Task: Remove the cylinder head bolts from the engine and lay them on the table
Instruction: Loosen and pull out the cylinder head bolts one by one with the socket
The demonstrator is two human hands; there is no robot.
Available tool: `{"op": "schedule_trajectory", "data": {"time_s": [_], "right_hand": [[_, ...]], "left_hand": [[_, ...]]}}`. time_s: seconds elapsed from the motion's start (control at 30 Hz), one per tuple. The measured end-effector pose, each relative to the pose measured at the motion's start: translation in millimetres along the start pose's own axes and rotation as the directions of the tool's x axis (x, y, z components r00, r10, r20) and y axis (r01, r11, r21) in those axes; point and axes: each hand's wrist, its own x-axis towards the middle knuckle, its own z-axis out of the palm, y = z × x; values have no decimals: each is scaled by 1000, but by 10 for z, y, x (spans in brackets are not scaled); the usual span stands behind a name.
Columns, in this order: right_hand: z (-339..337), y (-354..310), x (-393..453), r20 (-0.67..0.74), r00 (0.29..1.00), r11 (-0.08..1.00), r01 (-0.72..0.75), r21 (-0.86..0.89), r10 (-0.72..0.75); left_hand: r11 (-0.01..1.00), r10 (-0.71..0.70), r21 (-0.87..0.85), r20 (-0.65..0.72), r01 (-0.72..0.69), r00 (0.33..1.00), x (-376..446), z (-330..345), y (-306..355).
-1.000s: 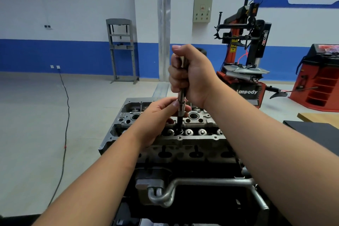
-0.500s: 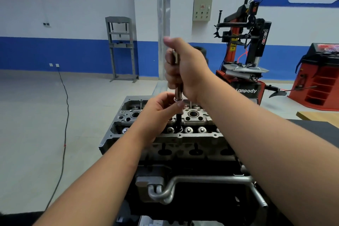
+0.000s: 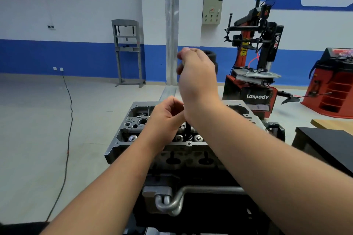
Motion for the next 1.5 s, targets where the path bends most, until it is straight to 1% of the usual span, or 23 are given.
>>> {"op": "schedule_trajectory", "data": {"time_s": [0.03, 0.07, 0.17, 0.23, 0.3, 0.4, 0.47, 0.53, 0.57, 0.63, 0.7, 0.73, 0.83, 0.9, 0.93, 1.03, 1.13, 1.2, 1.27, 1.33, 1.4, 1.43, 1.5], "right_hand": [[-11, 19, 11, 62, 998, 1000, 16, 18, -17], [-44, 18, 43, 158, 987, 998, -25, 51, 17], [-208, -37, 206, 468, 872, 979, -192, 64, 140], [-289, -34, 252, 529, 836, 970, -224, 91, 144], [-302, -1, 242, 528, 841, 970, -212, 118, 119], [-267, 26, 196, 468, 880, 976, -166, 145, 80], [-212, 40, 139, 339, 938, 983, -123, 136, 71], [-141, 62, 61, 128, 992, 1000, -24, 17, 22], [-104, 87, 20, 48, 999, 999, 5, -41, -3], [-49, 117, -28, -4, 1000, 999, 7, -43, -7], [-64, 84, -7, 50, 998, 999, -24, 40, 22], [-94, 66, 34, 125, 991, 995, -54, 85, 44], [-233, -3, 212, 430, 891, 970, -215, 112, 148], [-318, -10, 282, 532, 832, 961, -253, 110, 158], [-342, -4, 292, 544, 826, 959, -256, 124, 150], [-314, 30, 251, 478, 870, 958, -229, 173, 122], [-238, 74, 152, 302, 949, 960, -165, 224, 93], [-173, 96, 74, 112, 994, 991, -35, 129, 21], [-99, 102, 8, 11, 999, 999, 33, 14, -33], [-47, 104, -13, 3, 1000, 999, -7, 36, 7], [-62, 116, 25, 46, 999, 998, 8, 64, -11], [-86, 117, 60, 106, 994, 997, 18, 76, -26], [-159, 78, 154, 298, 954, 993, -60, 97, 28]], "left_hand": [[1000, 2, -10, -10, -2, 1000, -1, -12, -10], [1000, -3, -13, -10, 3, 1000, -6, -28, -13], [1000, -30, -8, 37, 30, 999, -21, -47, 6], [998, -58, 12, 74, 57, 996, -8, -46, 5], [998, -62, 31, 115, 59, 991, -10, -39, 34], [997, -52, 54, 106, 47, 993, -18, -34, 37], [998, -28, 67, 81, 22, 996, -29, -13, 35], [995, -7, 98, 54, 2, 999, -20, 3, 17], [994, -8, 106, 39, 4, 999, -1, 7, 1], [994, -10, 107, 25, 7, 1000, 23, 11, -11], [997, -10, 79, 20, 8, 1000, 30, 16, 6], [997, -16, 75, 19, 15, 1000, 35, 13, 5], [995, -63, 76, 54, 59, 997, 19, -22, 0], [993, -79, 94, 100, 69, 992, 7, -47, -10], [993, -81, 96, 112, 71, 990, -1, -53, -2], [993, -67, 101, 111, 56, 992, -7, -55, 5], [995, -49, 94, 92, 40, 995, -9, -45, -8], [995, -36, 96, 76, 29, 996, -5, -35, -15], [997, -24, 75, 45, 20, 999, 7, -13, 8], [999, -25, 34, 26, 24, 999, 10, 5, 35], [998, -49, 27, 28, 49, 998, 12, -10, 36], [997, -72, 28, 47, 71, 996, 19, -30, 27], [994, -101, 41, 93, 98, 991, 5, -55, 34]]}}
